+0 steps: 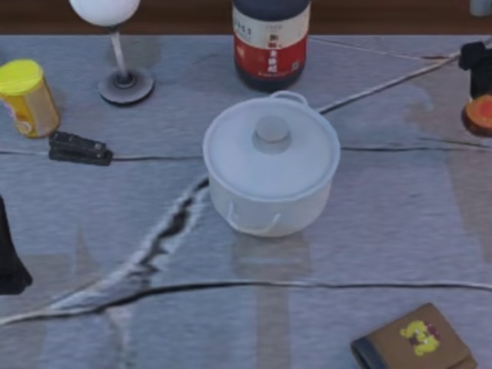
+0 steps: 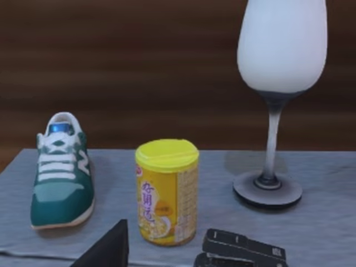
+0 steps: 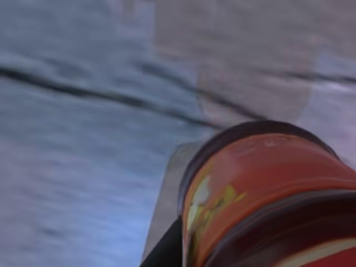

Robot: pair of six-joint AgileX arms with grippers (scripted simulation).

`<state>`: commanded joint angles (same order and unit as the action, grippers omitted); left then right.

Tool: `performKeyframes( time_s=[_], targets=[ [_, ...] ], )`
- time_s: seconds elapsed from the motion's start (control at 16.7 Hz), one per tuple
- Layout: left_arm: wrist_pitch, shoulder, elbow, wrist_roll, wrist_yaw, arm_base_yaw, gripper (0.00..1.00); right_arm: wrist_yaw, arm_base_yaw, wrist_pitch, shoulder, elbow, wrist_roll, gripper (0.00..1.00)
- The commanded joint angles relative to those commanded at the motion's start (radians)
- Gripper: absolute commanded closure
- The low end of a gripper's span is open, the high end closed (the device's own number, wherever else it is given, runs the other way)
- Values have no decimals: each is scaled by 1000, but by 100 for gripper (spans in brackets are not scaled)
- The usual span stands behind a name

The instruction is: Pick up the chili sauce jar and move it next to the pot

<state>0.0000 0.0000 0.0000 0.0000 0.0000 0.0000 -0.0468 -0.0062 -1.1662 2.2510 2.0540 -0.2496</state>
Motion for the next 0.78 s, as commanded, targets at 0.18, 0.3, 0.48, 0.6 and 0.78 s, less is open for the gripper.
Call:
performKeyframes(
  time_s=[0.18,0.3,0.48,0.6,0.78],
  targets=[
    [0,0,0,0,0,0,0,1,4,-16,-152,-140,-2,100],
    [0,0,0,0,0,0,0,1,6,-23,-201,-187,-3,100],
    [0,0,0,0,0,0,0,1,7,-24,-210,-196,-3,100],
    [0,0,0,0,0,0,0,0,1,-22,-207,-192,-1,100],
    [0,0,0,0,0,0,0,6,27,-8,-207,-208,36,100]
  ],
)
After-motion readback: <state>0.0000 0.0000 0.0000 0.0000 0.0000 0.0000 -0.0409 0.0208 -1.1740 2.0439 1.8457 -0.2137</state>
